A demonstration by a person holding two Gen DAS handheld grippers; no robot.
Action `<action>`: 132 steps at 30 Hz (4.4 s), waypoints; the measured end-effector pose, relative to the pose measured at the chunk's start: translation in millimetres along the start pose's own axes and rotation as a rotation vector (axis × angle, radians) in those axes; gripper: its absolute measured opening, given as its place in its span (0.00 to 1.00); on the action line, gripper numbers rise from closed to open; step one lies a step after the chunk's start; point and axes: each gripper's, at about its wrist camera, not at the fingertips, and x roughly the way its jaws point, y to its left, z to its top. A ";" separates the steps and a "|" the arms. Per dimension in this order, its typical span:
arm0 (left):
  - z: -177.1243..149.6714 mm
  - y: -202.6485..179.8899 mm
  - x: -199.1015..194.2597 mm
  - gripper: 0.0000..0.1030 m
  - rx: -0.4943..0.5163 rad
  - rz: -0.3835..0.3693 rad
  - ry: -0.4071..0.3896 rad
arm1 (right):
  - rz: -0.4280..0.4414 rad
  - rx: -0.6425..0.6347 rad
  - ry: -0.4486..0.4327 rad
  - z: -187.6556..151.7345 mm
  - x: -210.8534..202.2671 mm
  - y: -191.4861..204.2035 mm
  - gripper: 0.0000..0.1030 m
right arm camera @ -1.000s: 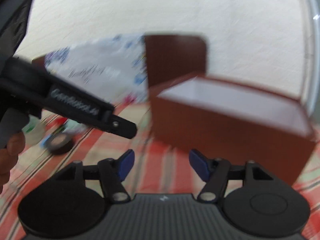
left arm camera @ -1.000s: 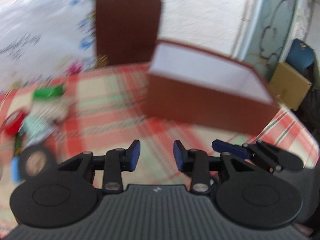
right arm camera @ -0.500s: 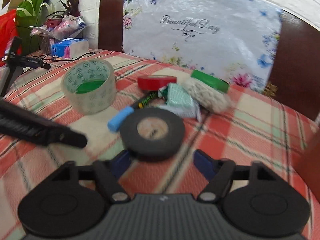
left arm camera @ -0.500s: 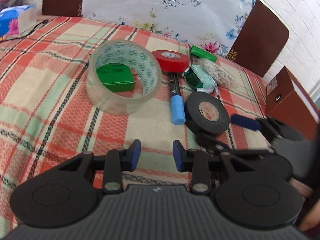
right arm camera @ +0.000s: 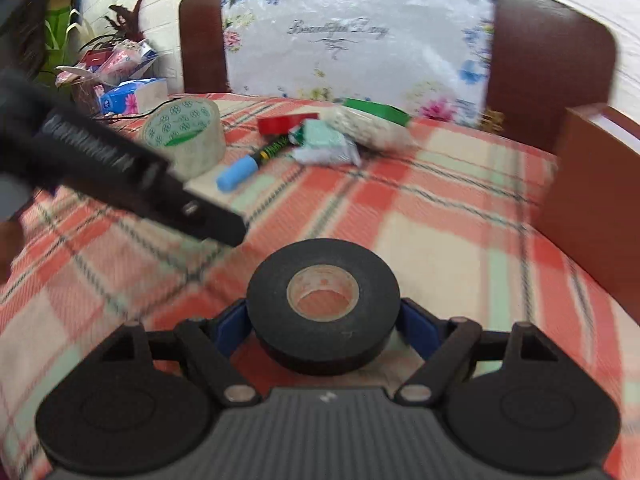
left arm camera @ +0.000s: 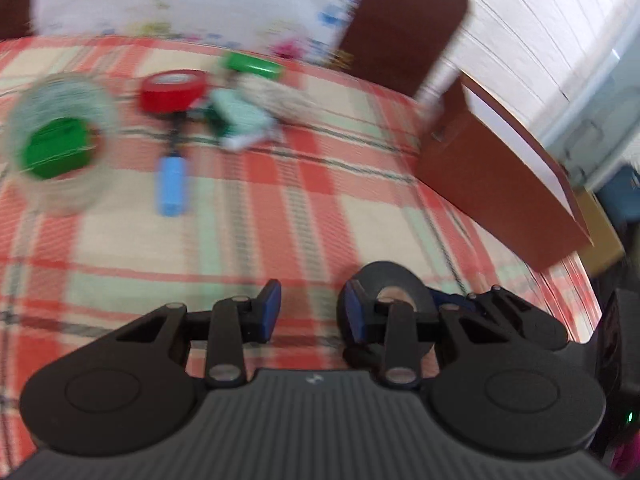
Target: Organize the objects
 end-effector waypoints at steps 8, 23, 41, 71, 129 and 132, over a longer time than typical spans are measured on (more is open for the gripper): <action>-23.1 -88.1 47.2 0.36 0.248 0.070 0.127 | -0.050 0.084 -0.025 -37.0 -43.7 -26.6 0.83; 111.4 -196.6 44.5 0.29 0.453 0.043 -0.169 | -0.333 0.038 -0.399 38.5 -80.5 -102.6 0.73; 132.8 -190.4 94.6 0.29 0.382 -0.031 -0.166 | -0.422 0.187 -0.378 58.8 -33.6 -178.0 0.76; 47.6 135.1 -43.5 0.28 -0.148 0.395 -0.190 | 0.038 -0.168 -0.088 28.1 39.1 76.6 0.78; 142.2 -282.2 142.8 0.14 0.444 -0.092 -0.088 | -0.514 0.148 -0.284 29.7 -84.1 -227.3 0.87; 137.5 -279.3 169.5 0.14 0.399 -0.094 -0.053 | -0.534 0.144 -0.213 22.2 -66.6 -244.4 0.88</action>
